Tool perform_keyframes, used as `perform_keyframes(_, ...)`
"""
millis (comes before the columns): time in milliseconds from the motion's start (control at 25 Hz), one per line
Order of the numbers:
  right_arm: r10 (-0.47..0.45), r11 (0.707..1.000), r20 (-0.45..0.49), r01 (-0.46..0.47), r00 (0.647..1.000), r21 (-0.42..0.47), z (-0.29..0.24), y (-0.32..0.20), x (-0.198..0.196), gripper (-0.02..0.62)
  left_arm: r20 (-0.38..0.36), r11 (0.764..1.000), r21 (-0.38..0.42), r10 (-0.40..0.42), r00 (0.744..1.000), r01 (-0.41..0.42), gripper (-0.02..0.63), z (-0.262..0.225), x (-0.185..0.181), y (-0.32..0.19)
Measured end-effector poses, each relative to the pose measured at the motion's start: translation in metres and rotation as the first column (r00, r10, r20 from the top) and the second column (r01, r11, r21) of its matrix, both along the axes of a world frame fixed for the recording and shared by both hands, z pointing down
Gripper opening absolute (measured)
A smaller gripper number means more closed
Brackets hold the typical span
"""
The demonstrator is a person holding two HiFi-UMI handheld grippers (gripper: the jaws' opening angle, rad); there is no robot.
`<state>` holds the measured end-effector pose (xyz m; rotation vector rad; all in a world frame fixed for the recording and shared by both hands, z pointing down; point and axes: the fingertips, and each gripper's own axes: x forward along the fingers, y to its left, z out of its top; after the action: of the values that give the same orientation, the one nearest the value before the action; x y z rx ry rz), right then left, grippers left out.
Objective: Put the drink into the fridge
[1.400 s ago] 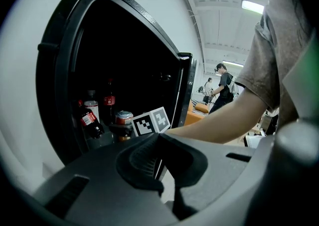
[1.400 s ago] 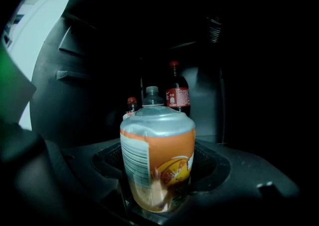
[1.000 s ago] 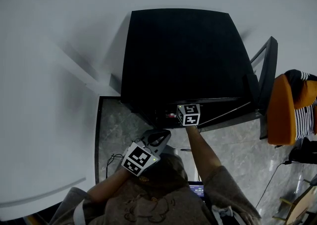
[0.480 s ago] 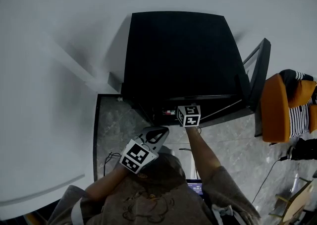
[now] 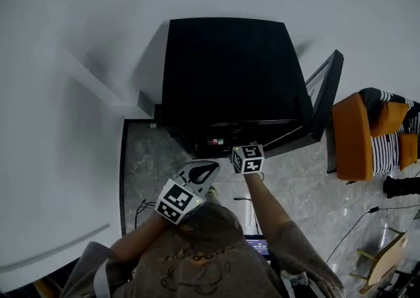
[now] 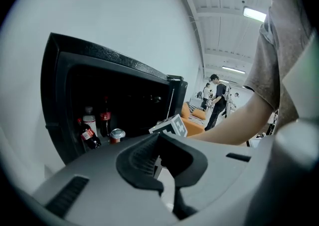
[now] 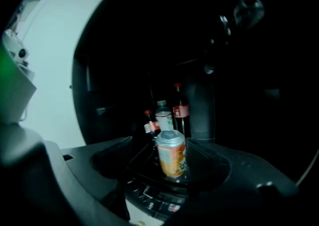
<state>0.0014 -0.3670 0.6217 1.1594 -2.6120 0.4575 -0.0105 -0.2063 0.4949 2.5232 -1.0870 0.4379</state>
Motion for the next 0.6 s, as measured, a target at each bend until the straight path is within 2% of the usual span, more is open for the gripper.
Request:
perform_keyframes(80, -0.015, 1.000, -0.001, 0.015, 1.000, -0.003, -0.009, 0.012, 0.000, 0.348, -0.003, 1.000, -0.001, -0.001, 1.000, 0.001, 0.005, -0.004, 0.001, 0.001)
perform_keyframes(120, -0.015, 1.000, -0.007, 0.015, 1.000, 0.004, -0.014, 0.017, 0.002, 0.316, -0.006, 1.000, -0.002, -0.003, 1.000, 0.003, 0.005, -0.005, 0.001, 0.002)
perform_keyframes(160, -0.012, 1.000, -0.012, 0.012, 1.000, 0.015, -0.018, 0.022, 0.003, 0.240, -0.011, 1.000, -0.002, -0.006, 1.000, 0.006, 0.006, -0.007, 0.002, 0.002)
perform_keyframes(200, -0.008, 1.000, -0.014, 0.009, 1.000, 0.022, -0.022, 0.026, 0.006, 0.190, -0.015, 1.000, 0.000, -0.009, 1.000, 0.009, 0.005, -0.008, 0.002, 0.002)
perform_keyframes(280, -0.012, 1.000, -0.012, 0.012, 1.000, 0.023, -0.027, 0.035, 0.008, 0.170, -0.021, 1.000, 0.007, -0.009, 1.000, 0.009, 0.006, -0.010, 0.004, 0.002)
perform_keyframes(440, -0.049, 0.998, -0.024, 0.050, 0.999, 0.025, -0.040, 0.060, 0.005, 0.064, -0.029, 1.000, 0.014, -0.012, 1.000, 0.012, 0.006, -0.014, 0.005, 0.002)
perform_keyframes(600, -0.090, 0.996, 0.001, 0.090, 0.996, 0.019, -0.062, 0.088, -0.001, 0.028, -0.045, 1.000, 0.012, -0.014, 0.999, 0.014, 0.005, -0.020, 0.003, 0.002)
